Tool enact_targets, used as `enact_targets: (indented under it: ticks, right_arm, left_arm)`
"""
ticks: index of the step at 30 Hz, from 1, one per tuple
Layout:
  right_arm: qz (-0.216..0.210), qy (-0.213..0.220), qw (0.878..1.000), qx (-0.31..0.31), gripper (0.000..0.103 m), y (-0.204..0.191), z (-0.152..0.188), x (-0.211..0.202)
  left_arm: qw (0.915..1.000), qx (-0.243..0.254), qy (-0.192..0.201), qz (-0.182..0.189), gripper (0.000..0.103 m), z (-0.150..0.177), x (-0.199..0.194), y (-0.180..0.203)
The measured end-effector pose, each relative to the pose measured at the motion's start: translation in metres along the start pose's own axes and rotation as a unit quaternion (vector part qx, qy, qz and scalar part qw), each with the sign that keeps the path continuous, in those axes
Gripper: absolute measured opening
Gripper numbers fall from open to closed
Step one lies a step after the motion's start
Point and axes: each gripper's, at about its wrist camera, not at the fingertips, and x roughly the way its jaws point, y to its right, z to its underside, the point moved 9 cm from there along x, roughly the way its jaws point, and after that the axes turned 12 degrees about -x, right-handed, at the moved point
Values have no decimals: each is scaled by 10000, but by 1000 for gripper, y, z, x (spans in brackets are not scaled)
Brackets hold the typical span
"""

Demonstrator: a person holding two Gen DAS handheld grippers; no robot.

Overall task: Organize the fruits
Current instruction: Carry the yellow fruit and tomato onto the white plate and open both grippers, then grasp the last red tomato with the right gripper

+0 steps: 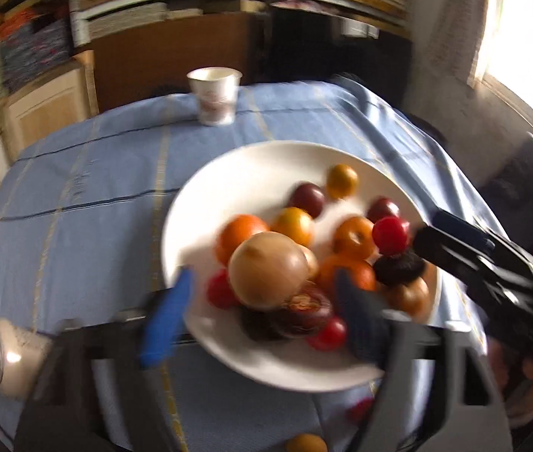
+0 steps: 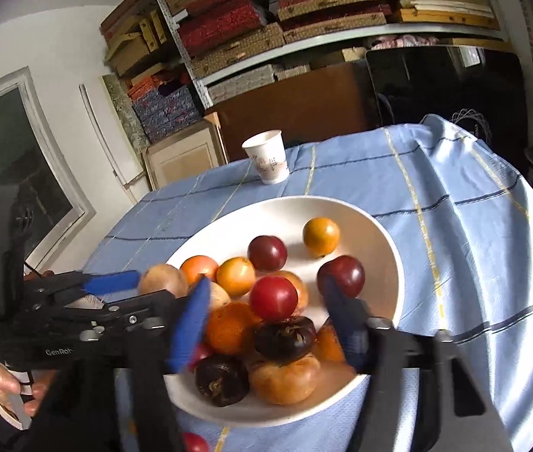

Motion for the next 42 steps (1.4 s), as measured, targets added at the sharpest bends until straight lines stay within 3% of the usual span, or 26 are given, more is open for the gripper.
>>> enact_targets:
  ticks: [3, 4, 7, 12, 16, 20, 22, 28, 31, 35, 42]
  right_arm:
    - [31, 156, 9996, -243, 71, -10, -3, -16]
    - [20, 188, 9993, -315, 73, -14, -3, -21]
    - [-48, 292, 9982, -514, 73, -29, -3, -34]
    - [-341, 245, 9966, -706, 73, -53, 13, -47]
    - [-517, 7, 9944, -920, 73, -70, 32, -49]
    - [-468, -321, 9905, -1255, 72, -88, 52, -46]
    - [-504, -465, 9883, -1363, 63, -95, 60, -45]
    - [-434, -1018, 9827, -1484, 62, -99, 84, -32]
    - [-422, -1370, 9783, -1495, 61, -98, 99, -20]
    - [-416, -1490, 9748, -1610, 60, -103, 108, -14]
    - [-430, -1626, 9740, -1516, 43, -100, 112, -8]
  left_arm:
    - [9990, 60, 425, -135, 85, -1, -22, -2]
    - [9984, 90, 521, -207, 92, 0, -28, -2]
    - [9952, 288, 838, -421, 94, 10, -52, -2]
    - [9934, 409, 936, -514, 96, 34, -76, -8]
    - [9931, 151, 1052, -496, 96, 61, -82, -29]
    - [9915, 1, 893, -942, 96, 80, -70, -58]
    - [9900, -309, 817, -1105, 96, 84, -69, -76]
    - [9901, -1067, 521, -745, 98, 88, -69, -97]
    - [9904, -1074, 450, -750, 98, 92, -68, -97]
    - [9911, -959, 435, -810, 98, 95, -66, -92]
    - [9926, -853, 363, -790, 98, 99, -64, -86]
